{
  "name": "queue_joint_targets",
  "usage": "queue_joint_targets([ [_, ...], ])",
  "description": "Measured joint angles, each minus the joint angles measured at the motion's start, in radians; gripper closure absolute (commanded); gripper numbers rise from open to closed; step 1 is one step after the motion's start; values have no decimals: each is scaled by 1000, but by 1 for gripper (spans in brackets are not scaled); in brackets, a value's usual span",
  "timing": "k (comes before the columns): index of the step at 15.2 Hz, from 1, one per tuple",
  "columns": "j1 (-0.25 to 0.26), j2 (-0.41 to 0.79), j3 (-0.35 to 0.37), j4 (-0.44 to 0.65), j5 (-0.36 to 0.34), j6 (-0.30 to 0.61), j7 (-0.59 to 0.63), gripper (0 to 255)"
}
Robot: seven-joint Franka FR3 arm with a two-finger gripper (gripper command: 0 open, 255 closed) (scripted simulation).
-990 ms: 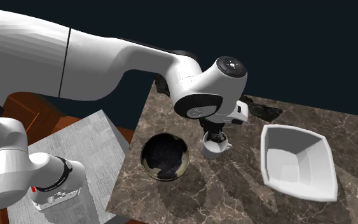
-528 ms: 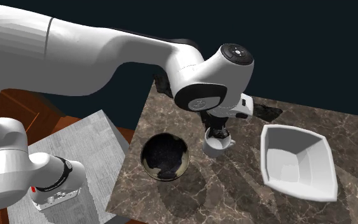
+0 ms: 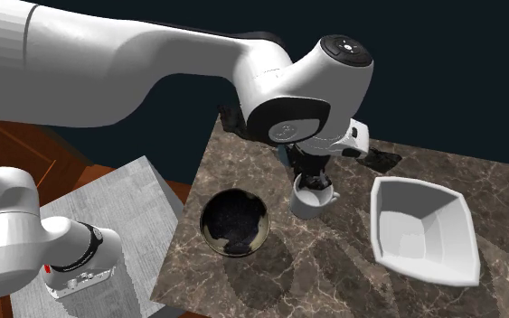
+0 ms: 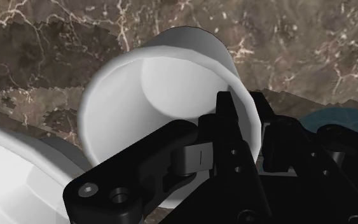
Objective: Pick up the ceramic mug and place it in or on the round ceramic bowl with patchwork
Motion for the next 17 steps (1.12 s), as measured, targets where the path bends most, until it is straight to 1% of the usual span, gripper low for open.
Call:
queue_joint_targets([
  [10, 2, -31, -2, 96, -5, -126, -4, 255],
  [15, 1, -28, -2, 166, -4, -194, -8, 255],
  [16, 1, -29, -2, 173, -4, -201, -9, 255],
  [17, 4, -51, -2, 152, -9, -202, -5, 255],
])
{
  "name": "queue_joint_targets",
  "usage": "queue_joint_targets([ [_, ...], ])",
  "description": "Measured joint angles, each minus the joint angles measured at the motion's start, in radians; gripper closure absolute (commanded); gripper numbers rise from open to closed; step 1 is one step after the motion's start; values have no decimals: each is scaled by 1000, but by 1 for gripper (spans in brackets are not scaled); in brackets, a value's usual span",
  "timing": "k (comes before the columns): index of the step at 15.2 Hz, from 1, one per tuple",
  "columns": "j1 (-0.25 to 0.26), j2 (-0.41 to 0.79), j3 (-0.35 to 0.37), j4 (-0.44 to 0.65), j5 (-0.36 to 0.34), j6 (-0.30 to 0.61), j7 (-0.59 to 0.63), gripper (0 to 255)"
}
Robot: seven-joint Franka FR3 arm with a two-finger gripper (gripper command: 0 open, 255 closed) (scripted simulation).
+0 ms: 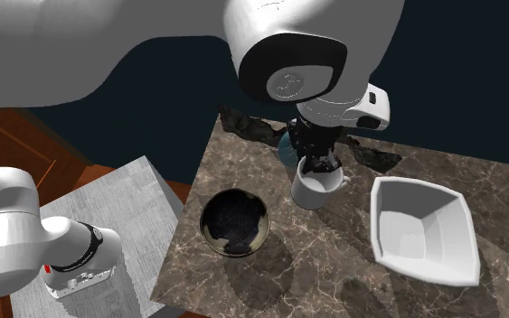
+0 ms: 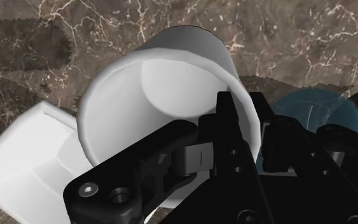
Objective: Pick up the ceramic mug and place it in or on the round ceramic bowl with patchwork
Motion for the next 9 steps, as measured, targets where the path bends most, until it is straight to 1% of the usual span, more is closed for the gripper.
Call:
queue_joint_targets([
  [2, 6, -69, 0, -70, -16, 2, 8, 255],
  [5, 13, -199, 2, -212, -47, 17, 24, 255],
  [9, 15, -364, 13, -375, -83, 16, 50, 255],
])
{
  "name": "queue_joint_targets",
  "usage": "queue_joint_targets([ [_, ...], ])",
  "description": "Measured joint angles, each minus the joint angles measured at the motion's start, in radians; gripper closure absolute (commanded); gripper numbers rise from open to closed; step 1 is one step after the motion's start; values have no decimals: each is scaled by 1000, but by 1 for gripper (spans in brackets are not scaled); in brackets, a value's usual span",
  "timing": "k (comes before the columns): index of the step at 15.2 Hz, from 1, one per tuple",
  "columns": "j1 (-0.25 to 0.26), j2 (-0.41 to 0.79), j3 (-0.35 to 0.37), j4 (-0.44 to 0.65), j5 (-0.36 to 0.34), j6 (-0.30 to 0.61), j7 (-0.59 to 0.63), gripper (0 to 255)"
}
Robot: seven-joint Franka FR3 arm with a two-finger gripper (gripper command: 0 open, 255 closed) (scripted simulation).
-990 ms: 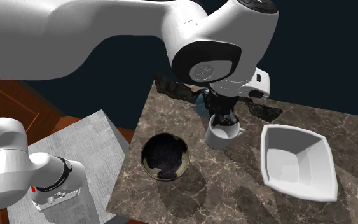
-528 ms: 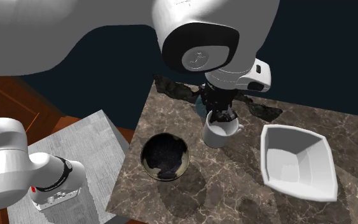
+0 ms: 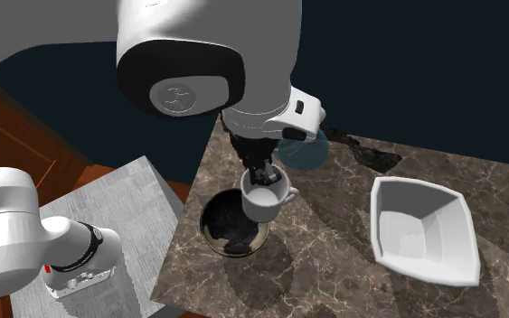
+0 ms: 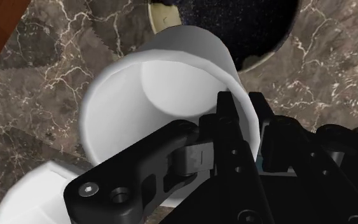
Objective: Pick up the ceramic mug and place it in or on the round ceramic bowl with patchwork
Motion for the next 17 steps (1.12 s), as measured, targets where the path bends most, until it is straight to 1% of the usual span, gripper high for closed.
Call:
queue_joint_targets([
  [3, -3, -130, 13, -119, -23, -11, 21, 255],
  [5, -6, -161, 14, -156, -30, -4, 23, 255],
  [17, -10, -147, 4, -299, -38, 150, 36, 255],
])
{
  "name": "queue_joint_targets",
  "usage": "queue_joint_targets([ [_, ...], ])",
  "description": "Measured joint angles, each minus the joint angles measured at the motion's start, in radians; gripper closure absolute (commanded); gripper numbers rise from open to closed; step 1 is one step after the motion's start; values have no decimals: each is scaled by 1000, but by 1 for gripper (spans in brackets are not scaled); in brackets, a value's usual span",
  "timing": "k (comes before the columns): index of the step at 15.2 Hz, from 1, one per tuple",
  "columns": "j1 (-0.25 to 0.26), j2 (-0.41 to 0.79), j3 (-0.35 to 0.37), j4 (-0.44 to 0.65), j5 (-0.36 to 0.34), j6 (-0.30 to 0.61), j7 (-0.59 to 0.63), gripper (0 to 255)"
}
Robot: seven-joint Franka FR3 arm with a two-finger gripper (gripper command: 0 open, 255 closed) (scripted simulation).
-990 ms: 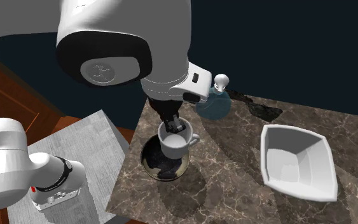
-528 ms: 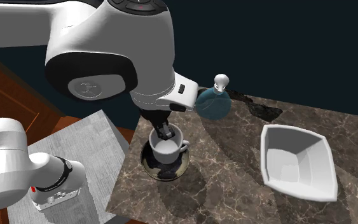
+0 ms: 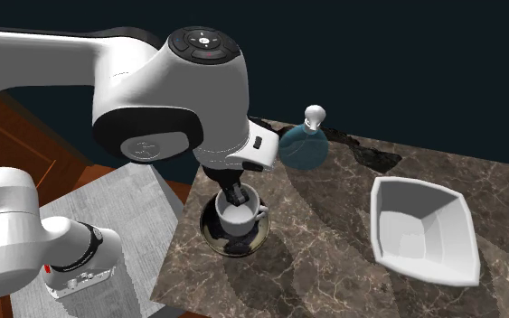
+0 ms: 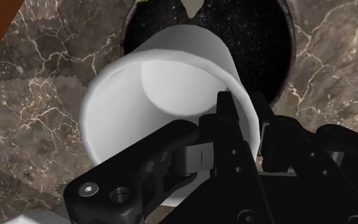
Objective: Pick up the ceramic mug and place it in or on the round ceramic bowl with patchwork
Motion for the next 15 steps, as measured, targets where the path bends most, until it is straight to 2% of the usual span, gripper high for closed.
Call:
queue_joint_targets([
  [4, -2, 11, -6, -48, -4, 59, 2, 255],
  [11, -2, 19, -7, -52, -4, 72, 2, 255],
  [12, -2, 19, -7, -52, -4, 72, 2, 0],
  [15, -2, 19, -7, -52, -4, 72, 2, 0],
])
